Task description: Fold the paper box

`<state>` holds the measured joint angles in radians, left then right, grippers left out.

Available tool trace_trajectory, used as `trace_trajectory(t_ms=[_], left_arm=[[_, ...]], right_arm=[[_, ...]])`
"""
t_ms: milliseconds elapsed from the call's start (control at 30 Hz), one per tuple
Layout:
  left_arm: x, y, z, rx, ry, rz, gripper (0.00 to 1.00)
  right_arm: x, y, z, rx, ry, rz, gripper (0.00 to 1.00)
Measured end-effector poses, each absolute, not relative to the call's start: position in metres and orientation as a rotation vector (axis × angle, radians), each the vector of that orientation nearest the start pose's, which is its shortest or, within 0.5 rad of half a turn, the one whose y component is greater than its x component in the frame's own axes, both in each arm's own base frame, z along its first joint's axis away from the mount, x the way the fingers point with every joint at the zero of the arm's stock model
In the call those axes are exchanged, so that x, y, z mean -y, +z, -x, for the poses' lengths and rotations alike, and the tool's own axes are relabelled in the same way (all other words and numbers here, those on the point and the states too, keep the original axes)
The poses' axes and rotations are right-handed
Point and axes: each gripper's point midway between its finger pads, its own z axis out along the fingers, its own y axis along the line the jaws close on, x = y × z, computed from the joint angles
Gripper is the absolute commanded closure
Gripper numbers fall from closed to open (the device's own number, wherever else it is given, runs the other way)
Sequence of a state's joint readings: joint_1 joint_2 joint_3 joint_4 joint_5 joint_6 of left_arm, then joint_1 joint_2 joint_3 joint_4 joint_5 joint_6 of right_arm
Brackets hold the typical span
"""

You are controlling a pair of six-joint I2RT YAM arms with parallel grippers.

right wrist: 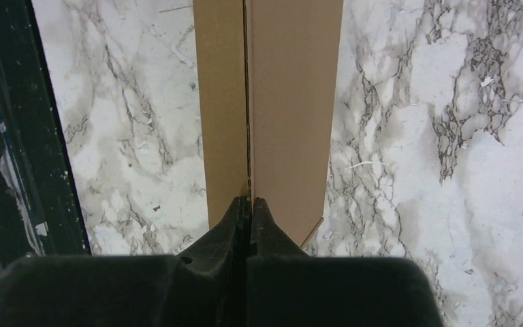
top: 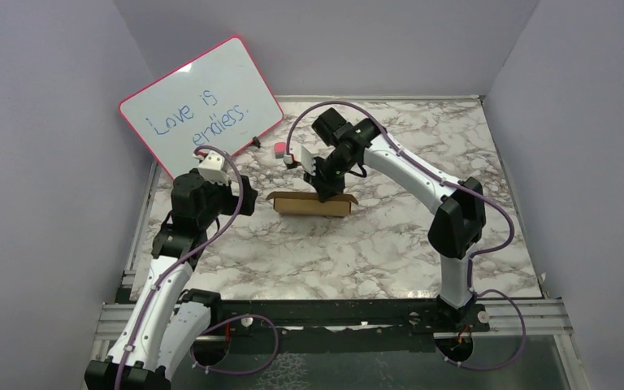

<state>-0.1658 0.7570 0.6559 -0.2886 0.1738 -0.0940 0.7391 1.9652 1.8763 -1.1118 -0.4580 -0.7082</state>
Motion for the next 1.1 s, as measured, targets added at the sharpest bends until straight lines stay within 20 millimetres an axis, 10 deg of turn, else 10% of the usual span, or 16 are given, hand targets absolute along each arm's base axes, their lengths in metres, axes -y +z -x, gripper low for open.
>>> trace_trajectory(t_ms=[1100], left_arm=[[0.107,0.186,-0.276,-1.991,-0.487,-0.293,0.09]], right_arm=[[-0.338,0.177,-0.324,-1.928,0.514,1.754,0.43]])
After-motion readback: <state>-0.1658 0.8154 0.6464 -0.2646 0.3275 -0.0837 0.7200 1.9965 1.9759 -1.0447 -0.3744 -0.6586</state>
